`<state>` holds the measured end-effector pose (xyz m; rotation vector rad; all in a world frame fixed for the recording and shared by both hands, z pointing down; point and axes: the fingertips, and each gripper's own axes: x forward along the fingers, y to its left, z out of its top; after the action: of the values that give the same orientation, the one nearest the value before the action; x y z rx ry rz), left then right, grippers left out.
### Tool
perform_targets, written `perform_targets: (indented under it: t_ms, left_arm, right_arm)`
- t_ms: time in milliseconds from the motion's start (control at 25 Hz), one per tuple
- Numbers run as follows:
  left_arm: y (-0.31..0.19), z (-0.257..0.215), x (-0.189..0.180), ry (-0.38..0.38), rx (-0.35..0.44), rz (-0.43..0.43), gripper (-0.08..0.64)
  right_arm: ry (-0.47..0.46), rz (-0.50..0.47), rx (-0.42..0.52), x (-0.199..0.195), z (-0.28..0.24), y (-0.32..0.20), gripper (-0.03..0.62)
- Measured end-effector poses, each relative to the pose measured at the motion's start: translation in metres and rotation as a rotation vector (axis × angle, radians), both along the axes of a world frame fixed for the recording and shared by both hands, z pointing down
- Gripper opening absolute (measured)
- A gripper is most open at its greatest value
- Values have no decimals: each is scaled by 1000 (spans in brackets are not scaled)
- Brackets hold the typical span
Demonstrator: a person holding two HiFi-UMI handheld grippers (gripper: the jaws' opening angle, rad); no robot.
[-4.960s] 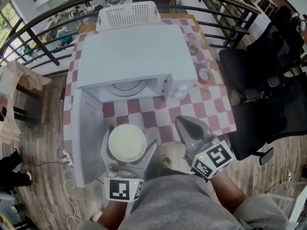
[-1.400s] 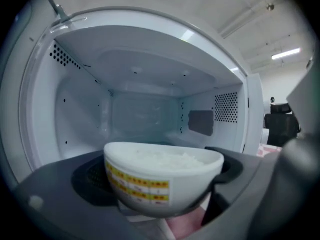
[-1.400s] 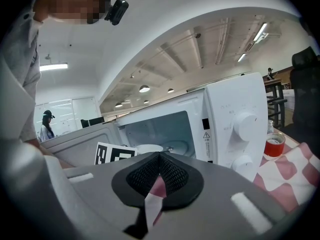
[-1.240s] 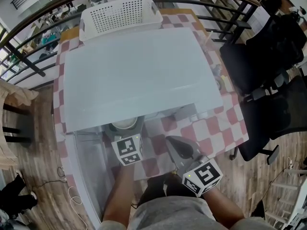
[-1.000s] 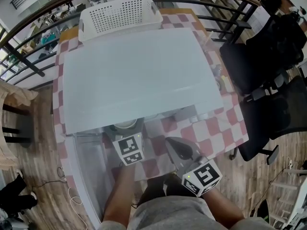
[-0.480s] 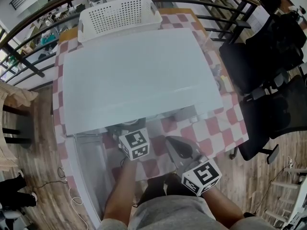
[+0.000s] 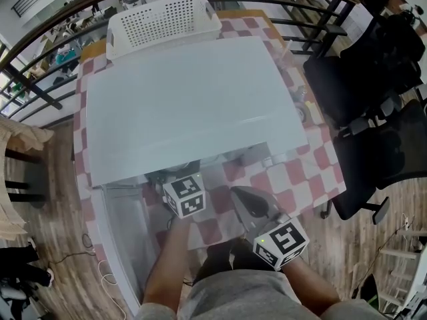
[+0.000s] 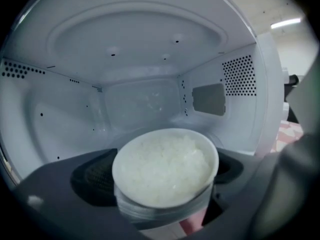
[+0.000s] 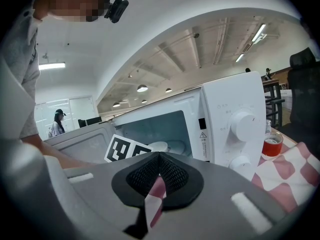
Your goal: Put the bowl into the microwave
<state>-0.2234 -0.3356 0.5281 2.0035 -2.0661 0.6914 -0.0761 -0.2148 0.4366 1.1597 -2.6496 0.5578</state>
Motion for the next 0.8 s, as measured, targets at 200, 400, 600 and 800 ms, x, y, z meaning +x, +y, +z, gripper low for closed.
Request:
perform_targets:
  t_ms: [200,400,600,800]
  left_arm:
    - [7,2,-3,36,-10,5,538]
    - [12,-4,-3,36,17,20,538]
    - [21,-9,2,54,24,26,538]
    - [28,-24,1,62,62,15,538]
  right_arm:
    - [-3,-2,3,-1,-2,4,0]
    - [-7,-9,13,-2,-4,7,0]
    - [-4,-12,24,2,-9,13,0]
    - [-2,-12,60,12,-18,8,0]
